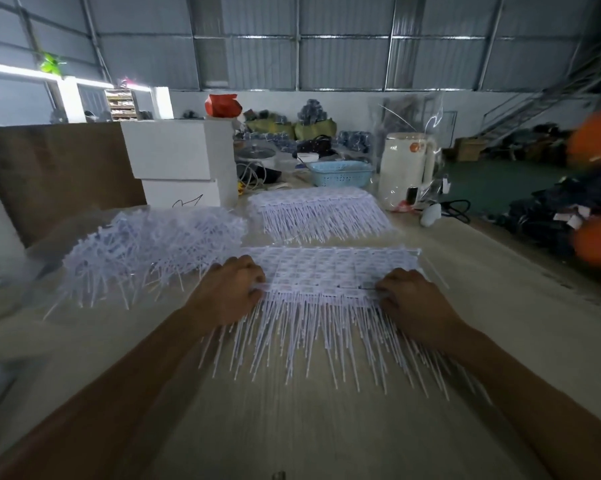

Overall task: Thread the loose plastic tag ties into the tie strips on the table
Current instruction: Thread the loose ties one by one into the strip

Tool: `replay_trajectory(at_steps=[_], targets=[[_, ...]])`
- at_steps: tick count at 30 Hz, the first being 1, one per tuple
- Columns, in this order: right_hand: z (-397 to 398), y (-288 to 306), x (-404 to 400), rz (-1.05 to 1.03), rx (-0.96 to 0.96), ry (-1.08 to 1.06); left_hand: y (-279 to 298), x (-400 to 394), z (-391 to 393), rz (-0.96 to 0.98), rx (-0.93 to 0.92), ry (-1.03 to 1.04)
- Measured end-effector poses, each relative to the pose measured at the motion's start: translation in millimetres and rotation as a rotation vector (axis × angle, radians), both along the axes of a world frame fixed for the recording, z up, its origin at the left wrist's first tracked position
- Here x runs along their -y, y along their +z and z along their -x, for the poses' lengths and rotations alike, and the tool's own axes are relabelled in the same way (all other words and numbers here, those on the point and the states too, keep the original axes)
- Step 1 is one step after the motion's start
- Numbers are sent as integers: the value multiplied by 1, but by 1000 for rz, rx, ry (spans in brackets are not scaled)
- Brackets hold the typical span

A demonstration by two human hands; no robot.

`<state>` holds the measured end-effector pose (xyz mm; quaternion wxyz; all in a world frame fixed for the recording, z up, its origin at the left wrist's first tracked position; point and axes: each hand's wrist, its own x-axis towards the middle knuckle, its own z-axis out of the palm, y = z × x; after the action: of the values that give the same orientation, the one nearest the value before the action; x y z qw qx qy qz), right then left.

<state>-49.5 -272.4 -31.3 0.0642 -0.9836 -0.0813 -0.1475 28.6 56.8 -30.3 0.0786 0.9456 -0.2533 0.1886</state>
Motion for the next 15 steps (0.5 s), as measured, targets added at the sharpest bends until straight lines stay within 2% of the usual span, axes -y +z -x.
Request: replay_trajectory(at_steps=[4, 8, 10, 13, 15], targets=[[-3, 1, 3, -60, 16, -4, 4, 2, -1, 12, -26, -2], [-9, -2, 8, -135, 36, 41, 9, -3, -2, 66, -128, -11], [-13, 0, 12, -224, 122, 45, 9, -3, -2, 109, -141, -2], [-23, 8, 27, -311, 281, -98, 12, 5, -3, 143, -77, 56], [-33, 12, 41, -298, 216, -251, 14, 15, -5, 132, -83, 87]])
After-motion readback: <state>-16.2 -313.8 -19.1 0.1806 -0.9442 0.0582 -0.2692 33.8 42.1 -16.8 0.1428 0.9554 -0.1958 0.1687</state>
